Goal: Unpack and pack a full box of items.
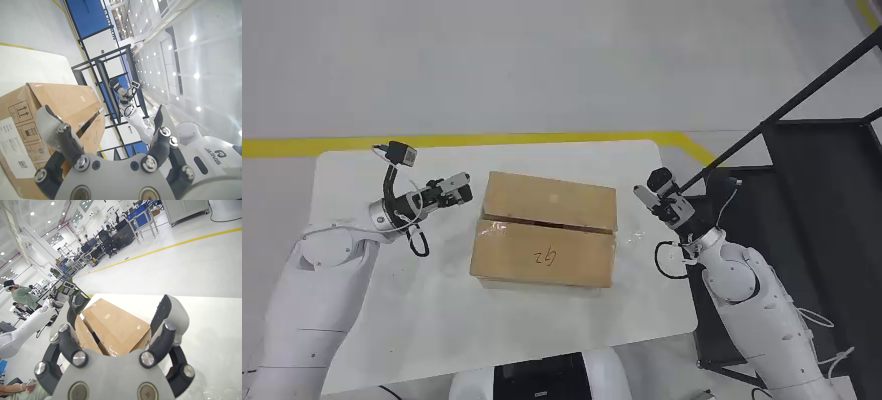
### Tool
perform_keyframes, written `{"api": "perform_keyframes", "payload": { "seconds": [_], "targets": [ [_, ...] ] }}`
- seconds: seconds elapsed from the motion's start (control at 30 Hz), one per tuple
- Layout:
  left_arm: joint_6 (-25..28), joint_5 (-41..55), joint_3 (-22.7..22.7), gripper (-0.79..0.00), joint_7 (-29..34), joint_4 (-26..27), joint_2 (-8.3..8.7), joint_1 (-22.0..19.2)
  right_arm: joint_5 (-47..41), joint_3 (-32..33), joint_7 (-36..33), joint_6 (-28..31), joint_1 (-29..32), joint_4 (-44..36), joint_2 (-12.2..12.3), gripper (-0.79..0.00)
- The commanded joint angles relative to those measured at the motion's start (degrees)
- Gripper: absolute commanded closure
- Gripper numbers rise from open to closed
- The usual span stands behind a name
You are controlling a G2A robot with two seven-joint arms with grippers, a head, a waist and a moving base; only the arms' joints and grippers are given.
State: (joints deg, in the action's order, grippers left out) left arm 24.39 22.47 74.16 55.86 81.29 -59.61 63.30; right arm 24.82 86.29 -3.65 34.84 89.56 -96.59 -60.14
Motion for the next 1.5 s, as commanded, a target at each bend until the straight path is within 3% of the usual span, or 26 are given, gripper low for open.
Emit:
{"api": "perform_keyframes", "payload": {
  "seconds": [0.0, 0.7, 0.83, 1.13, 1.3, 1.47],
  "targets": [
    [0.0, 0.0, 0.0, -0.784, 0.0, 0.0, 0.0, 0.0, 0.0, 0.0, 0.0, 0.0, 0.0, 0.0, 0.0, -0.784],
    [0.0, 0.0, 0.0, -0.785, 0.0, 0.0, 0.0, 0.0, 0.0, 0.0, 0.0, 0.0, 0.0, 0.0, 0.0, -0.785],
    [-0.7, -7.1, 0.1, -0.785, -0.8, 2.7, 0.35, -0.1, -0.1, -0.3, -0.8, -1.1, 0.0, -0.2, -0.1, -0.785],
    [2.3, -10.7, 3.8, -0.785, 4.5, 1.3, 1.62, -0.8, -10.4, -0.7, -19.8, 3.1, 0.3, 1.9, 0.9, -0.785],
    [2.9, -7.8, 6.1, -0.785, 7.8, 0.2, 2.28, -0.1, -25.7, 1.1, -33.0, 4.3, 2.1, 1.8, 2.0, -0.785],
    [3.2, -5.6, 7.6, -0.785, 10.6, -1.1, 2.82, 0.4, -39.8, 3.0, -50.3, 0.1, 3.4, 1.2, 3.4, -0.785]
  ]
}}
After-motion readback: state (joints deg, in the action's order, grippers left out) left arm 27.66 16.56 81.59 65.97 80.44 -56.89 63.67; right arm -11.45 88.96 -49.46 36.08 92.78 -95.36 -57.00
